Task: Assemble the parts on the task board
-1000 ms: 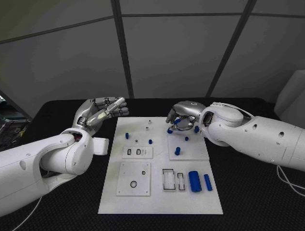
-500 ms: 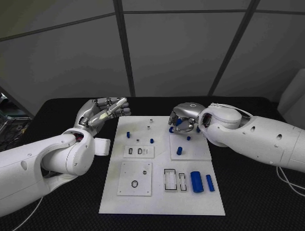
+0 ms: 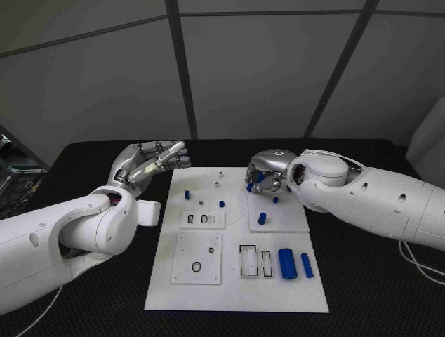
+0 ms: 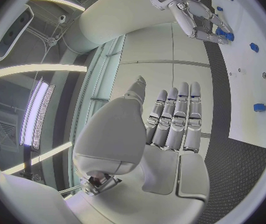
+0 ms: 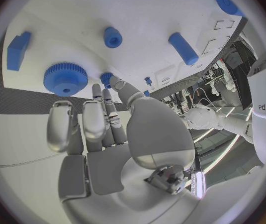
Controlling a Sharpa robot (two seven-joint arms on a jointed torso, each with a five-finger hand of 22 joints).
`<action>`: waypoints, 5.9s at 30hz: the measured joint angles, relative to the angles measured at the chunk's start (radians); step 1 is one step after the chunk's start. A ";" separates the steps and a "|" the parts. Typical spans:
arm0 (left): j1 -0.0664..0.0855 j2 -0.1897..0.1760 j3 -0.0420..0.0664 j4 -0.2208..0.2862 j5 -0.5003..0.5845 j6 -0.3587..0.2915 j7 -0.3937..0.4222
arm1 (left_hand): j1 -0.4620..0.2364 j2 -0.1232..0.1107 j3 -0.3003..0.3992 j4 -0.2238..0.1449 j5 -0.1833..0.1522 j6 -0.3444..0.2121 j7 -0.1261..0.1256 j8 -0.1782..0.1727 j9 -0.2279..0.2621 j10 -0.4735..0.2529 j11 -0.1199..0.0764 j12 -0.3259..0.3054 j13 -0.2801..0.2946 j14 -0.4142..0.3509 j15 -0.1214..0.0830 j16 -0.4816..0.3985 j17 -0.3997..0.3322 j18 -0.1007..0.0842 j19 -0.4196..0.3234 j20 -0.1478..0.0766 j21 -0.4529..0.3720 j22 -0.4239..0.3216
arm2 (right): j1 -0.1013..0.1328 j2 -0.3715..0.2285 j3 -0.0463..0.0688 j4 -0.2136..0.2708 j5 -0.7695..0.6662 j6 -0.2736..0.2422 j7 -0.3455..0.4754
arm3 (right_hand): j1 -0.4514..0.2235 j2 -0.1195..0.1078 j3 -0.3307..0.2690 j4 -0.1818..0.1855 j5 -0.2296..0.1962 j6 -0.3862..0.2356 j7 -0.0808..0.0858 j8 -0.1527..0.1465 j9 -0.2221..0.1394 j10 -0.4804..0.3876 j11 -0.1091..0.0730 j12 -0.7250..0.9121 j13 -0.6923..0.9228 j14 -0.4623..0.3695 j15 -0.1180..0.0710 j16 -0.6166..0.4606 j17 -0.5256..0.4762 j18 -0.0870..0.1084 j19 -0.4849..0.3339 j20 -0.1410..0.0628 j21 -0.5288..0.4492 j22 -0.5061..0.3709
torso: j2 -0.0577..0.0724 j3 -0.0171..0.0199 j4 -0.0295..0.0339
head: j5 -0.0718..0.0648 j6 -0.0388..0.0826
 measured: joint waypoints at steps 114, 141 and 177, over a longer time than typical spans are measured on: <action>0.021 0.015 0.002 -0.025 -0.001 0.006 -0.013 | 0.004 0.004 -0.003 -0.003 0.000 0.000 0.000 -0.003 0.000 -0.004 0.003 -0.008 -0.001 0.000 0.000 -0.007 0.000 0.000 0.000 0.000 0.000 -0.002 | 0.021 0.260 -0.006 -0.234 0.023 -0.151 -0.019 | 0.010 -0.006 0.125 0.048 -0.027 0.092 -0.001 0.006 0.010 0.085 -0.008 0.000 0.007 0.000 0.000 0.054 0.031 -0.031 0.055 -0.005 0.054 0.028 | 0.017 0.0023 0.0012 | 0.036 0.009; 0.025 0.008 0.002 -0.031 -0.001 0.010 -0.016 | 0.004 0.004 -0.003 -0.008 0.000 0.000 0.000 -0.007 0.000 -0.004 0.003 -0.008 -0.001 0.000 0.000 -0.006 0.000 0.000 0.000 0.000 0.000 -0.002 | 0.019 0.102 -0.009 -0.080 0.036 -0.200 -0.023 | 0.002 -0.066 0.080 0.109 -0.024 -0.084 0.026 0.027 0.009 -0.064 0.021 0.061 -0.009 -0.004 0.022 -0.014 -0.099 -0.007 -0.023 0.020 -0.007 -0.015 | 0.014 0.0047 -0.0047 | 0.039 0.017; 0.025 0.024 0.002 -0.052 -0.001 0.025 -0.023 | 0.004 0.012 -0.003 -0.014 0.000 0.000 0.000 -0.007 0.000 -0.003 0.004 -0.008 -0.001 0.000 0.000 -0.006 0.001 0.000 0.000 0.000 0.000 -0.003 | 0.019 -0.053 -0.005 -0.028 0.296 -0.121 -0.122 | 0.109 -0.115 -0.204 0.365 0.054 -0.157 0.014 0.134 0.004 0.198 -0.012 1.135 1.113 0.002 -0.005 0.256 0.227 -0.048 0.092 -0.007 0.097 0.029 | 0.000 0.0177 -0.0235 | 0.033 0.019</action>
